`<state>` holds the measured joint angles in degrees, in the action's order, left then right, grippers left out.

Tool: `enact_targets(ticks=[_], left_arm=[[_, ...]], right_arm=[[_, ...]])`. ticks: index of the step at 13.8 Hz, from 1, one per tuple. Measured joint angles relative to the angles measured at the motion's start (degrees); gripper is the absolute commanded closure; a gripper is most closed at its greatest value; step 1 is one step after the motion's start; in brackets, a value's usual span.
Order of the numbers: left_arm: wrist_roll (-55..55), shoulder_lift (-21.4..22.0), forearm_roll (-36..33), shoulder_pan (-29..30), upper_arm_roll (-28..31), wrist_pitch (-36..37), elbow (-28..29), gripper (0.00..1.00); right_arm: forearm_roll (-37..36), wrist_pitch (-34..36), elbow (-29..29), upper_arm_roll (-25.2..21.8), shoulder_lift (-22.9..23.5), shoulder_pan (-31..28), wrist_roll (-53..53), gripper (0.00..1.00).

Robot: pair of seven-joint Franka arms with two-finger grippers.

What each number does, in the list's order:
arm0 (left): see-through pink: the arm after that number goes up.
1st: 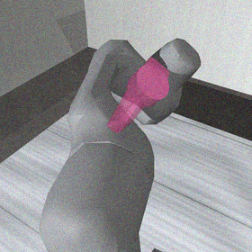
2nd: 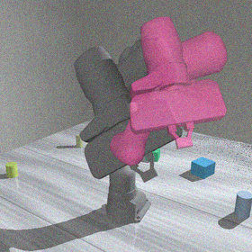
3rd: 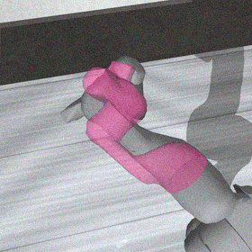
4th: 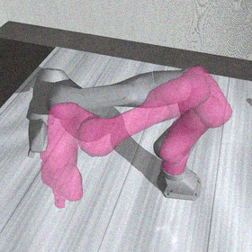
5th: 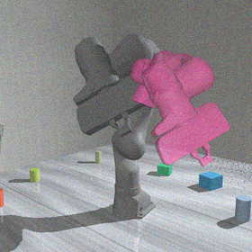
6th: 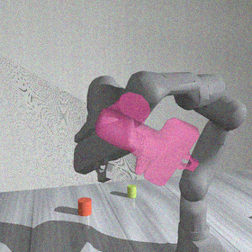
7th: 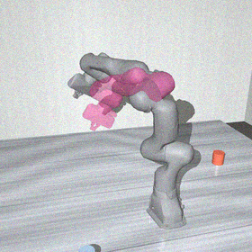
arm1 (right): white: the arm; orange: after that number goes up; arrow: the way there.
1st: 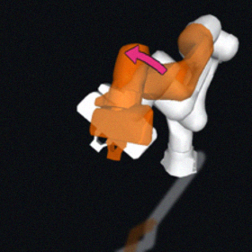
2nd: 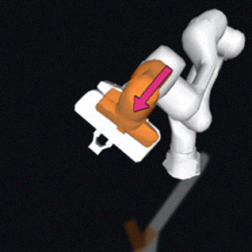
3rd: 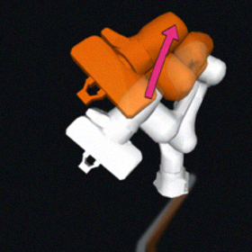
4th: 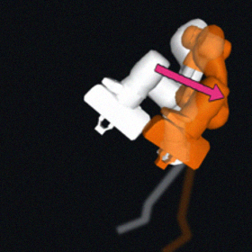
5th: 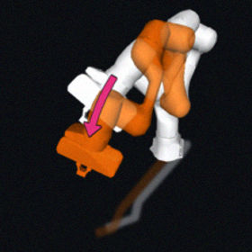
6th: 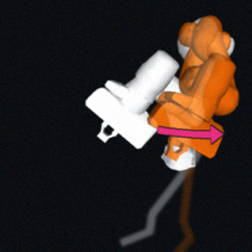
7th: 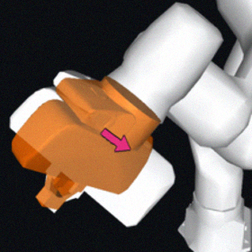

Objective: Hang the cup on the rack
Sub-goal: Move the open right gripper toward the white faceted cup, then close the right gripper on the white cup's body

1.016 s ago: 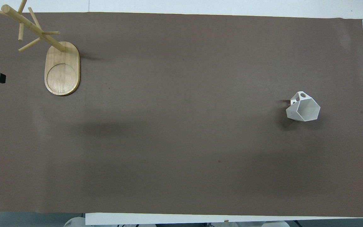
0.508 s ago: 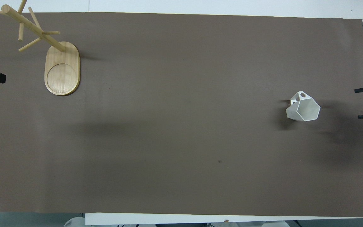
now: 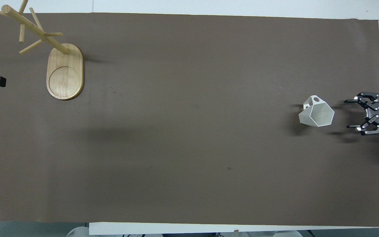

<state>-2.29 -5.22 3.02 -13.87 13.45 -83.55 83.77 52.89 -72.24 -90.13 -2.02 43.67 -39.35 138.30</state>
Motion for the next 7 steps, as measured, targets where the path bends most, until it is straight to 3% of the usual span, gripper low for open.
enact_targets(ticks=[7], left_arm=[[-0.2, 0.0, 0.0, -1.3, -0.8, 0.0, 0.0, 0.0]], right_arm=[[2.6, 0.4, -0.9, 0.8, -0.1, 5.4, 4.3, 0.0]])
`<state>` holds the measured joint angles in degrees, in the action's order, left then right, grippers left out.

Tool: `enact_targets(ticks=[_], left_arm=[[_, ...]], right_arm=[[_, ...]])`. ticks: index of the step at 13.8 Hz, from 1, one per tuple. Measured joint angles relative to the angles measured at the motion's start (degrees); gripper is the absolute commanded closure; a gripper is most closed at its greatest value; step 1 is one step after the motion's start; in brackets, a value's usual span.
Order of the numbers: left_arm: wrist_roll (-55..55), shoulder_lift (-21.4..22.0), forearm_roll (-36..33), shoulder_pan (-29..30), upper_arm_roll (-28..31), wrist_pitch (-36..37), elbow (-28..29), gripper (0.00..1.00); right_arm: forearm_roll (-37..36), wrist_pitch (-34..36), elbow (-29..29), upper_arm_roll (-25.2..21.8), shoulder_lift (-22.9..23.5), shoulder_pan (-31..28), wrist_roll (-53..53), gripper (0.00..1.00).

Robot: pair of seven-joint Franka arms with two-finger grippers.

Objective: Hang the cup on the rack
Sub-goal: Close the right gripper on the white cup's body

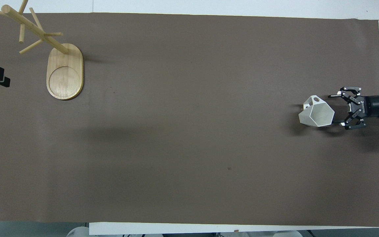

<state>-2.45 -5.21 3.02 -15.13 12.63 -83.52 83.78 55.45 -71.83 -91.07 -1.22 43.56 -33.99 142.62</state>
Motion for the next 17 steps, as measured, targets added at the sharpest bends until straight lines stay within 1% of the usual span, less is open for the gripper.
enact_targets(ticks=[4, 8, 10, 13, 17], left_arm=[[0.1, 0.0, 0.0, 0.4, 0.5, 0.0, 0.0, 0.0], [0.0, 0.0, 0.0, 4.2, 0.8, 0.0, 0.0, 0.0], [0.1, 0.0, -0.2, 4.4, 1.0, -0.3, 0.0, 0.0], [0.3, 0.0, -1.8, 4.3, 0.9, -3.6, 0.0, 0.0], [0.7, 0.0, -2.0, 4.2, 0.8, -3.8, -0.6, 0.0]], right_arm=[[0.8, 0.0, -2.0, 0.0, -0.1, 0.7, 2.7, 0.0], [1.7, -0.2, -2.9, 0.0, -0.3, 1.6, 4.2, 0.0], [1.7, -0.2, -3.3, 0.0, -0.4, 1.6, 4.7, 0.0], [1.7, -0.3, -4.3, 0.0, -0.4, 1.6, 5.9, 0.0], [1.7, -1.4, -7.0, 0.0, -0.8, 2.1, 7.8, 0.0]])
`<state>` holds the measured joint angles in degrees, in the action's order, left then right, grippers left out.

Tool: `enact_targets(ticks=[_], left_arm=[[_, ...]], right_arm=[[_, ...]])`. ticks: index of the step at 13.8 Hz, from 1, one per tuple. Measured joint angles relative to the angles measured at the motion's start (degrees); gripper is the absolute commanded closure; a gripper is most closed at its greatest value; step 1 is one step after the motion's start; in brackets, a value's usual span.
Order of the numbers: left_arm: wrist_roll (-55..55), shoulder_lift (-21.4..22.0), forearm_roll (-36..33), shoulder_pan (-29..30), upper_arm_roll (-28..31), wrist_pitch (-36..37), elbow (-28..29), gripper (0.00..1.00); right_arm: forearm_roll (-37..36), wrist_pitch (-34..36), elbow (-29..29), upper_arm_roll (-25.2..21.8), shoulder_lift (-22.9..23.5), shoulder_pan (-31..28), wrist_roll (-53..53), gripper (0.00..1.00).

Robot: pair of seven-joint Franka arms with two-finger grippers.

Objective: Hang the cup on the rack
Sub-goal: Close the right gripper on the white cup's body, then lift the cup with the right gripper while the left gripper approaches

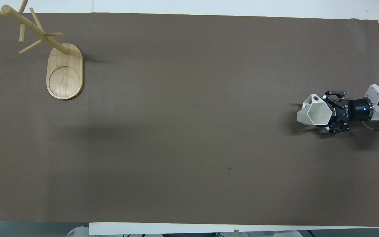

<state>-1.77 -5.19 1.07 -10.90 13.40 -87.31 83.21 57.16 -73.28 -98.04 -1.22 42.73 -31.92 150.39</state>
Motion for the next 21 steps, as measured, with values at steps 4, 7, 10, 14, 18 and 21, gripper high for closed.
enact_targets(ticks=[4, 7, 10, 14, 18, 21], left_arm=[[0.0, 0.0, 0.0, -0.1, -0.4, 1.9, 0.0, 0.0], [0.0, 0.0, 0.0, -0.1, -0.4, 2.3, 0.0, 0.0], [0.1, 0.0, 0.0, -0.1, -0.4, 2.4, 0.0, 0.0], [0.1, 0.0, -0.1, 0.0, -0.2, 2.5, 0.0, 0.0], [0.1, 0.0, -0.1, 0.0, -0.2, 2.5, 0.0, 0.0], [0.2, 0.0, -0.1, 0.0, -0.2, 2.5, 0.0, 0.0]], right_arm=[[0.0, -0.4, -1.1, 0.0, -0.6, 1.0, 0.2, 0.01], [0.0, -0.7, -1.3, 0.0, -0.9, 1.0, 0.2, 0.03], [0.0, -0.7, -1.5, 0.0, -0.9, 1.3, 0.2, 0.11], [0.0, -1.2, -1.9, 0.0, -0.9, 2.4, 0.2, 0.57], [0.0, -1.2, -2.0, 0.0, -1.0, 2.7, 0.3, 0.79], [2.2, -1.3, -2.0, 0.1, -1.1, 5.3, 0.2, 0.79]])
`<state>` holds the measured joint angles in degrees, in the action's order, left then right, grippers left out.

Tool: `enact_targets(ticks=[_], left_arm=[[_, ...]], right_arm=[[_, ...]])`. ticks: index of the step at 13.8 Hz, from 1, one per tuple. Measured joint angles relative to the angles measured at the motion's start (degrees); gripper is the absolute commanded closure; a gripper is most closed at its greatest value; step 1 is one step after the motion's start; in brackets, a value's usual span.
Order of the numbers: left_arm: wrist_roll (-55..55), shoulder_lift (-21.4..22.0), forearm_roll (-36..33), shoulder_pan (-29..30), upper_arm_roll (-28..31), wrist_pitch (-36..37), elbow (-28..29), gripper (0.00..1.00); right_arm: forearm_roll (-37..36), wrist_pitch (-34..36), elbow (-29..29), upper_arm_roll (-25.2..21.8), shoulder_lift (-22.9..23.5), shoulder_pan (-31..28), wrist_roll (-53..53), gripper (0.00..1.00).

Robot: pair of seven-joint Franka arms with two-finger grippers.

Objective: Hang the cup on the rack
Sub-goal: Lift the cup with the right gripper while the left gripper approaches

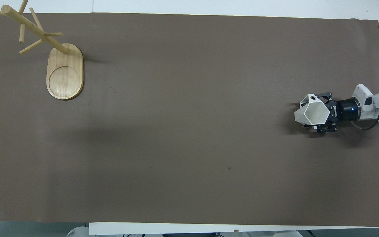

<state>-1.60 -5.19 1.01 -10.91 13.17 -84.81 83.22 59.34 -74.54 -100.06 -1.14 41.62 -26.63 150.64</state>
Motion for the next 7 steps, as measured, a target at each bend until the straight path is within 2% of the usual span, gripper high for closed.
enact_targets(ticks=[3, 7], left_arm=[[0.0, 0.0, 0.0, 0.0, 0.0, 0.7, 0.1, 0.0], [0.9, 0.0, 0.0, -1.1, -0.3, 1.3, 0.5, 0.0]], right_arm=[[5.6, -3.4, -0.5, 0.1, -1.9, 7.2, -3.1, 0.79], [16.1, -14.9, -3.8, 0.2, -9.1, 19.1, -12.7, 0.79]])
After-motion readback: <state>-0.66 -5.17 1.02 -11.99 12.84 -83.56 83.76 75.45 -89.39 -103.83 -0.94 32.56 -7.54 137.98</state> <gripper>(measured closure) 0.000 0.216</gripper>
